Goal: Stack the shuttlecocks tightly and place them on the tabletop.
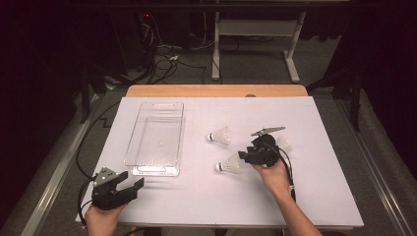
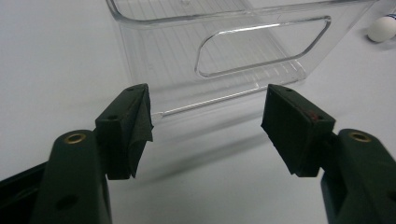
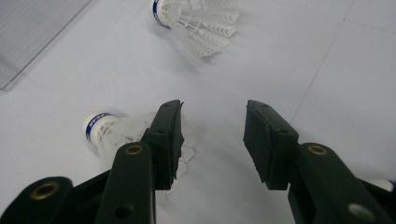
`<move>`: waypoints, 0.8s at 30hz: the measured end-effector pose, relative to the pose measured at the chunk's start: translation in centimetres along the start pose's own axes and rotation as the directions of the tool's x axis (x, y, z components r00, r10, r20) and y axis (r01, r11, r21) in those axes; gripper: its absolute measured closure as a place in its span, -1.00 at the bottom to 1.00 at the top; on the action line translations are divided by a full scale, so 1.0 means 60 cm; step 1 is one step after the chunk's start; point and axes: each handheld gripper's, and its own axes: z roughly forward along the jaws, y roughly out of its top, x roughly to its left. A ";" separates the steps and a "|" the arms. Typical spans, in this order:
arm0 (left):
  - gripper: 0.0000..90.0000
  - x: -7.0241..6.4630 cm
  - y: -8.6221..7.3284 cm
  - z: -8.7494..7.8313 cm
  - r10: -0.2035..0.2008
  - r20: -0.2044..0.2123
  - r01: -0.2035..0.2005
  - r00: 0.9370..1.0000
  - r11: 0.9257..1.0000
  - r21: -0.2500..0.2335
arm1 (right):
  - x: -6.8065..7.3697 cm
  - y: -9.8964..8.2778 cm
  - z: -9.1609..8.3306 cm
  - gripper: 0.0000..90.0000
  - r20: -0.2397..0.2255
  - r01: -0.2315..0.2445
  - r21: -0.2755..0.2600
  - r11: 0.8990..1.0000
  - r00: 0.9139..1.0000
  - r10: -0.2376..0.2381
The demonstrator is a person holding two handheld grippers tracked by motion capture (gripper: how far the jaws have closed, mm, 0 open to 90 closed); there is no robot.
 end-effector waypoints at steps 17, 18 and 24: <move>-0.25 0.000 0.000 0.003 -0.010 -0.005 0.010 1.000 1.000 0.001 | 0.008 -0.014 -0.023 0.25 -0.023 0.013 -0.045 0.999 1.000 -0.014; -0.25 0.000 0.000 0.003 -0.008 -0.005 0.008 1.000 1.000 0.002 | 0.008 -0.016 -0.027 0.25 -0.020 0.014 -0.046 0.999 1.000 -0.015; -0.25 0.000 0.001 0.004 -0.003 -0.009 0.003 1.000 1.000 0.005 | 0.009 -0.031 -0.044 0.25 -0.030 0.013 -0.069 0.998 0.999 -0.015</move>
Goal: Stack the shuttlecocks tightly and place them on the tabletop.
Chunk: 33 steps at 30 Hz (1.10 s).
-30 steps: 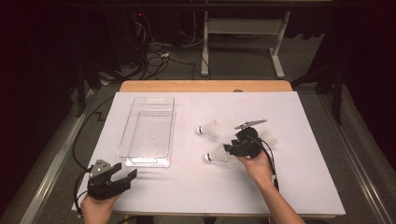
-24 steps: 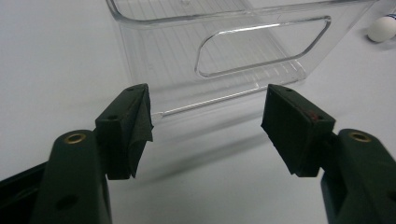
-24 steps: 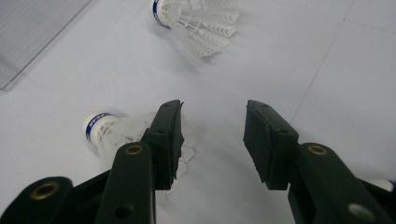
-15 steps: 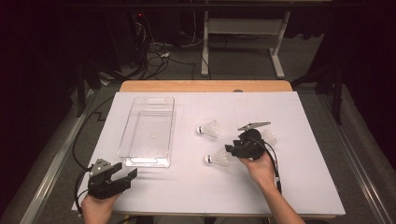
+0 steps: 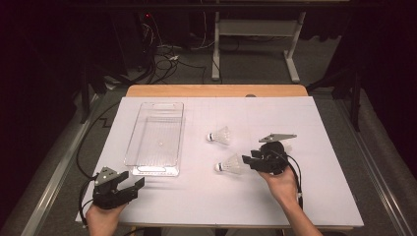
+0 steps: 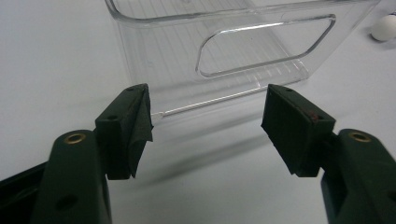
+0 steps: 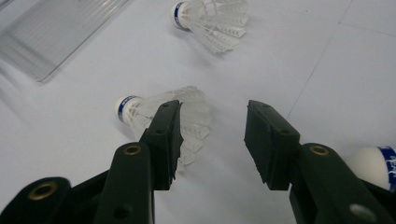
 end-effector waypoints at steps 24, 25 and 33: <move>-0.25 -0.002 0.001 -0.004 0.015 0.010 -0.015 1.000 1.000 -0.006 | 0.047 -0.035 0.006 0.23 -0.062 0.026 0.028 0.999 0.998 -0.024; -0.25 -0.003 0.001 -0.004 0.017 0.008 -0.017 1.000 1.000 -0.007 | 0.049 -0.034 0.007 0.23 -0.061 0.024 0.032 0.999 0.998 -0.022; -0.25 -0.003 0.002 -0.002 0.019 0.009 -0.019 1.000 1.000 -0.006 | 0.051 -0.032 0.022 0.30 -0.066 0.029 0.051 0.998 0.997 -0.026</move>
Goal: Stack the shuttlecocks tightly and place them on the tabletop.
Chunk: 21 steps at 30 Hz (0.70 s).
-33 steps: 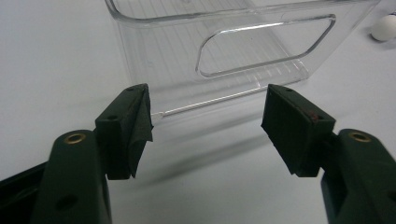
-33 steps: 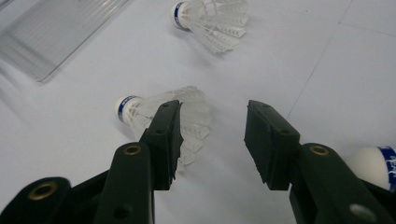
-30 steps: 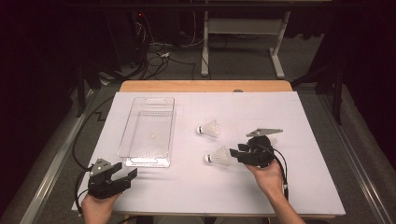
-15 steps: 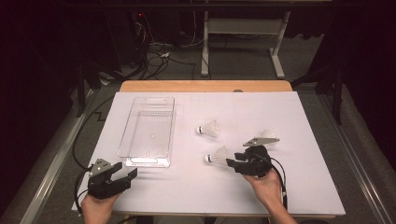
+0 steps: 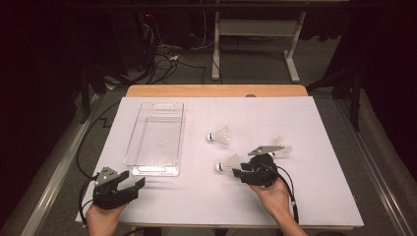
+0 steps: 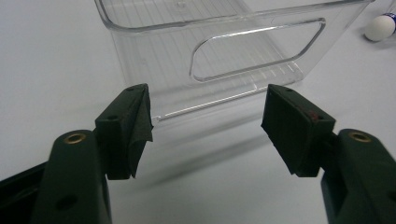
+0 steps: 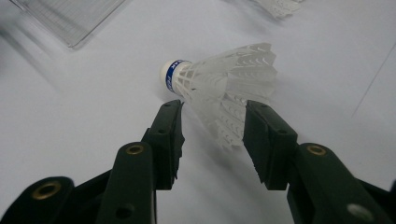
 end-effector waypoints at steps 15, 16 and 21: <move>-0.25 0.000 0.000 0.000 -0.005 0.004 0.005 1.000 1.000 -0.002 | 0.002 0.004 0.028 0.59 -0.023 -0.008 0.023 1.000 1.000 0.009; -0.25 0.000 0.000 0.000 -0.004 0.005 0.004 1.000 1.000 -0.001 | 0.002 0.005 0.032 0.67 -0.024 -0.004 0.028 1.000 1.000 0.005; -0.25 -0.001 0.000 0.001 -0.001 0.007 0.001 1.000 1.000 0.004 | 0.003 0.006 0.036 0.82 -0.040 0.001 0.040 0.999 0.999 0.001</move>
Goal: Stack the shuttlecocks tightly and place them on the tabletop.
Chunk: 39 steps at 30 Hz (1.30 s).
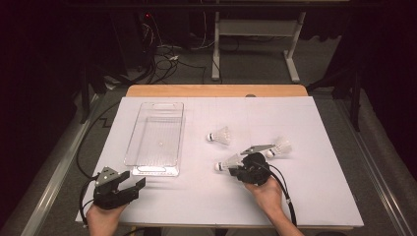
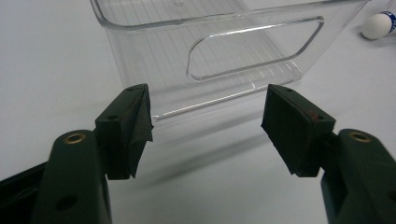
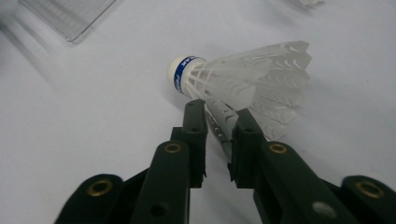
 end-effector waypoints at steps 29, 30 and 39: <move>-0.25 0.000 -0.001 0.001 -0.006 0.000 0.006 1.000 1.000 0.003 | -0.008 0.023 -0.023 1.00 -0.054 0.042 0.023 0.999 0.998 -0.041; -0.25 0.000 -0.002 0.001 -0.006 0.002 0.006 1.000 1.000 0.004 | -0.009 0.025 -0.026 1.00 -0.055 0.044 0.020 0.999 0.998 -0.043; -0.25 0.006 -0.003 0.001 -0.029 -0.013 0.029 0.999 1.000 0.005 | -0.019 0.064 -0.065 1.00 -0.039 0.054 0.005 0.999 0.998 -0.054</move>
